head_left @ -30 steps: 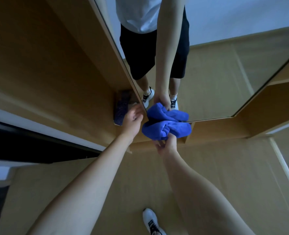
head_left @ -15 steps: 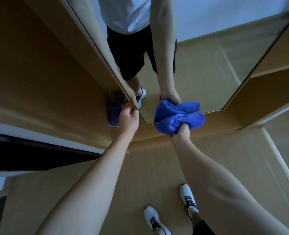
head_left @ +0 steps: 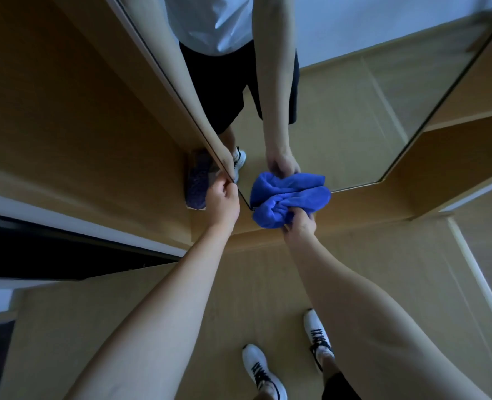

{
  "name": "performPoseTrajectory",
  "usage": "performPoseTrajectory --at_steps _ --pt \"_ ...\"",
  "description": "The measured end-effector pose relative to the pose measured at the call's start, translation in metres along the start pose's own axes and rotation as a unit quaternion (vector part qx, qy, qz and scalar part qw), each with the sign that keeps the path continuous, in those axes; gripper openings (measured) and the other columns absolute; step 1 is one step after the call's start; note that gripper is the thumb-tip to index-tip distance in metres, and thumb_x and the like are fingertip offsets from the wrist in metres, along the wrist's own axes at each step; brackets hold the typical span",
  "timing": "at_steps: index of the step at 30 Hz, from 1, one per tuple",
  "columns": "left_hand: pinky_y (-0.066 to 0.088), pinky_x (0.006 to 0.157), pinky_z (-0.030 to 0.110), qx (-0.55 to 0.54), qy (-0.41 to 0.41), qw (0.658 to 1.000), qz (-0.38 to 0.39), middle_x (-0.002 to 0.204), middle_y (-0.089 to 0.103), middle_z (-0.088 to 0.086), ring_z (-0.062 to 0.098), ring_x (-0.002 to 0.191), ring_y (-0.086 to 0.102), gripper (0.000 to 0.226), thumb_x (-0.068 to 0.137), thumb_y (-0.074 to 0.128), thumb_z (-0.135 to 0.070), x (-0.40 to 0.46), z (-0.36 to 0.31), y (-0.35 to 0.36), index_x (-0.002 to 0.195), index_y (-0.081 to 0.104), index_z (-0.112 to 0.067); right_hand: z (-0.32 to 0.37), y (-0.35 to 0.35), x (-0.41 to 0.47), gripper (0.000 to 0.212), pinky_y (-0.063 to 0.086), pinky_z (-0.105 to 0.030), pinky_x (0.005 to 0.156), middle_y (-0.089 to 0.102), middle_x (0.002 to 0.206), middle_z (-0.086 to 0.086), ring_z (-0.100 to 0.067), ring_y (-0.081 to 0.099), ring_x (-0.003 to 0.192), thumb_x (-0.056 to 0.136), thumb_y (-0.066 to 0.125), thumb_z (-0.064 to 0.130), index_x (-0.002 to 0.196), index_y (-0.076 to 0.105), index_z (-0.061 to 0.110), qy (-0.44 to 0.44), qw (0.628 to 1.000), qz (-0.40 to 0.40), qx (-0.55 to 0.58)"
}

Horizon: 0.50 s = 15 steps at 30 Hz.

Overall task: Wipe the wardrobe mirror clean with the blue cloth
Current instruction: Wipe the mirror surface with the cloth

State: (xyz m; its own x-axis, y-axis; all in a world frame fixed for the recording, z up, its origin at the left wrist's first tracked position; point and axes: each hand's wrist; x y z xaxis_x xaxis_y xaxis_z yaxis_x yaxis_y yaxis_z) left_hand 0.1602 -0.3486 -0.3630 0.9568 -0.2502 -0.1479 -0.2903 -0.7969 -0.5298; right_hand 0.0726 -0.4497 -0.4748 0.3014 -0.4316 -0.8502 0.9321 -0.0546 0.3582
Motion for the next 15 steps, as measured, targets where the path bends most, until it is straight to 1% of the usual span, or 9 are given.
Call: performPoseTrajectory --at_steps 2,4,7,9,10,12,13,15 --pt "0.055 0.085 0.044 0.006 -0.003 1.0 -0.012 0.099 0.068 0.011 0.031 0.093 0.065 0.03 0.095 0.043 -0.01 -0.004 0.001 0.003 0.113 0.066 -0.014 0.015 -0.008 0.005 0.033 0.058 -0.044 0.088 0.073 0.108 -0.008 -0.026 0.073 0.093 0.082 0.067 0.004 0.108 0.067 0.025 -0.031 0.999 -0.016 0.026" --pt "0.053 0.081 0.043 -0.003 -0.013 0.999 -0.031 0.097 0.067 0.012 0.033 0.09 0.064 0.029 0.095 0.042 -0.012 -0.008 0.0 0.006 0.112 0.066 -0.014 0.02 -0.009 0.01 0.029 0.058 -0.045 0.089 0.073 0.109 -0.008 -0.026 0.072 0.093 0.084 0.065 0.006 0.106 0.066 0.024 -0.038 0.999 -0.021 0.03" --pt "0.05 0.09 0.037 -0.031 -0.026 0.998 -0.046 0.11 0.067 0.008 0.026 0.098 0.062 0.033 0.098 0.04 -0.01 -0.014 -0.005 0.012 0.12 0.065 -0.014 0.014 -0.002 0.006 0.031 0.057 -0.044 0.088 0.071 0.112 -0.005 -0.025 0.07 0.096 0.088 0.067 0.016 0.118 0.062 0.022 0.002 1.0 -0.01 -0.009" --pt "0.048 0.092 0.034 -0.045 -0.03 0.997 -0.056 0.111 0.066 0.006 0.025 0.101 0.06 0.033 0.099 0.04 -0.009 -0.015 -0.007 0.013 0.12 0.065 -0.013 0.012 0.002 0.004 0.034 0.057 -0.041 0.083 0.068 0.113 -0.005 -0.025 0.067 0.098 0.089 0.067 0.021 0.121 0.058 0.019 0.041 0.997 -0.002 -0.061" --pt "0.048 0.091 0.035 -0.047 -0.028 0.997 -0.06 0.108 0.066 0.007 0.026 0.1 0.061 0.032 0.099 0.04 -0.008 -0.014 -0.007 0.014 0.117 0.065 -0.013 0.015 0.002 0.004 0.033 0.057 -0.041 0.081 0.067 0.113 -0.006 -0.026 0.066 0.1 0.089 0.067 0.021 0.121 0.057 0.017 0.055 0.995 0.001 -0.083" --pt "0.048 0.087 0.035 -0.05 -0.029 0.996 -0.067 0.103 0.066 0.011 0.03 0.098 0.061 0.03 0.099 0.039 -0.008 -0.014 -0.008 0.016 0.112 0.066 -0.012 0.027 0.0 0.006 0.032 0.056 -0.04 0.084 0.064 0.119 -0.009 -0.028 0.064 0.104 0.091 0.064 0.015 0.121 0.055 0.012 0.06 0.99 0.001 -0.13" --pt "0.047 0.086 0.035 -0.052 -0.034 0.995 -0.072 0.105 0.066 0.013 0.031 0.099 0.061 0.029 0.099 0.039 -0.008 -0.013 -0.009 0.017 0.111 0.066 -0.011 0.035 -0.004 0.007 0.031 0.055 -0.039 0.085 0.062 0.125 -0.012 -0.027 0.062 0.103 0.093 0.06 0.011 0.124 0.054 0.008 0.052 0.987 0.008 -0.15" --pt "0.047 0.085 0.033 -0.061 -0.05 0.993 -0.085 0.112 0.066 0.015 0.03 0.102 0.062 0.029 0.1 0.039 -0.008 -0.012 -0.011 0.02 0.114 0.065 -0.009 0.054 -0.013 0.01 0.036 0.055 -0.034 0.079 0.057 0.133 -0.015 -0.024 0.06 0.098 0.095 0.052 0.003 0.131 0.052 0.003 0.017 0.987 0.023 -0.161"
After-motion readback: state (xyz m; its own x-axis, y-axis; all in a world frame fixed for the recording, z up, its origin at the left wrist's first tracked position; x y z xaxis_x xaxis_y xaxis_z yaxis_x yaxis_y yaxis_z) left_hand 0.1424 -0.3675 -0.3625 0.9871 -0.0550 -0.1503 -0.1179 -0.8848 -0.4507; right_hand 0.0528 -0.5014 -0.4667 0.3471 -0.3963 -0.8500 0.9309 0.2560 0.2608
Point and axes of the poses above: each hand's wrist, its own x-axis towards the middle knuckle, its own y-axis out of the palm, z = x × y
